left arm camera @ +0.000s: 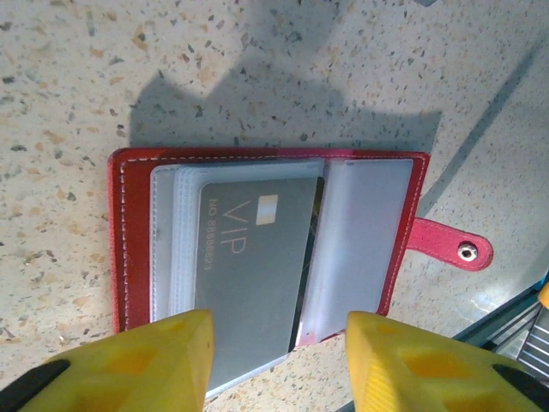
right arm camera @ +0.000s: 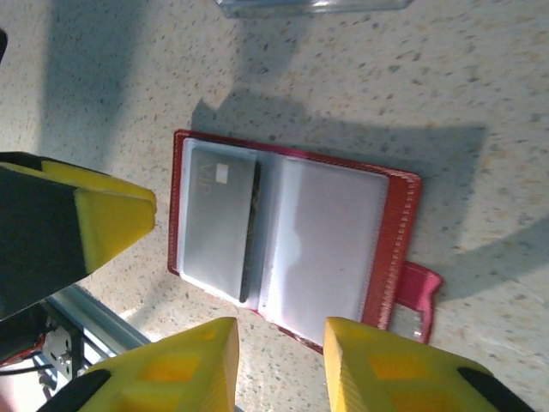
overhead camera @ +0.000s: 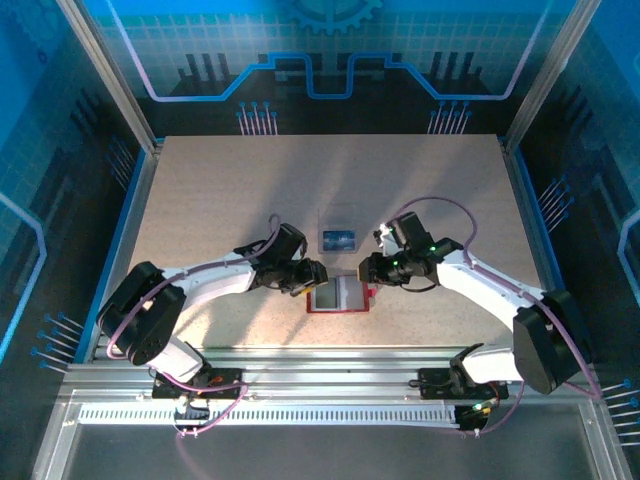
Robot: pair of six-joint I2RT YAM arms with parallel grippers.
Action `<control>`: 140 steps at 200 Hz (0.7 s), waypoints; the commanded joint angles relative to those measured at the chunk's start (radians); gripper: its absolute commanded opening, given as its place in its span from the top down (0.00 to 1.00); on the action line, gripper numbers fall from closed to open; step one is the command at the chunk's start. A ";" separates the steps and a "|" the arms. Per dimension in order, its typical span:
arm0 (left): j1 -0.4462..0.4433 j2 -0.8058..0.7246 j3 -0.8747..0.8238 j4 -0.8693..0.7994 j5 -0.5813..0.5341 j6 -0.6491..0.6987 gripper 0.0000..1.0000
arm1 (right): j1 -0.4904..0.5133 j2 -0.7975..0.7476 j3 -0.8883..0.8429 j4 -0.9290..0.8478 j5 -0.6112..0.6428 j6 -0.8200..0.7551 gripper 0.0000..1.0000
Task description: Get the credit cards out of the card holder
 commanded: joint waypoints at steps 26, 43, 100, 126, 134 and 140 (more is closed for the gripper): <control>-0.014 0.015 -0.034 0.042 0.023 -0.015 0.63 | 0.064 0.100 0.032 0.105 -0.059 0.068 0.67; -0.019 0.018 -0.042 0.052 0.023 -0.021 0.66 | 0.078 0.136 0.029 0.144 -0.080 0.088 0.67; -0.026 0.041 -0.059 0.079 0.030 -0.027 0.80 | 0.112 0.229 0.033 0.225 -0.115 0.126 0.67; -0.026 0.045 -0.057 0.071 0.028 -0.021 0.84 | 0.113 0.254 0.031 0.250 -0.130 0.136 0.67; -0.026 0.044 -0.058 0.067 0.027 -0.016 0.85 | 0.116 0.262 0.030 0.257 -0.134 0.139 0.67; -0.027 0.045 -0.058 0.065 0.025 -0.015 0.86 | 0.116 0.268 0.030 0.262 -0.138 0.141 0.67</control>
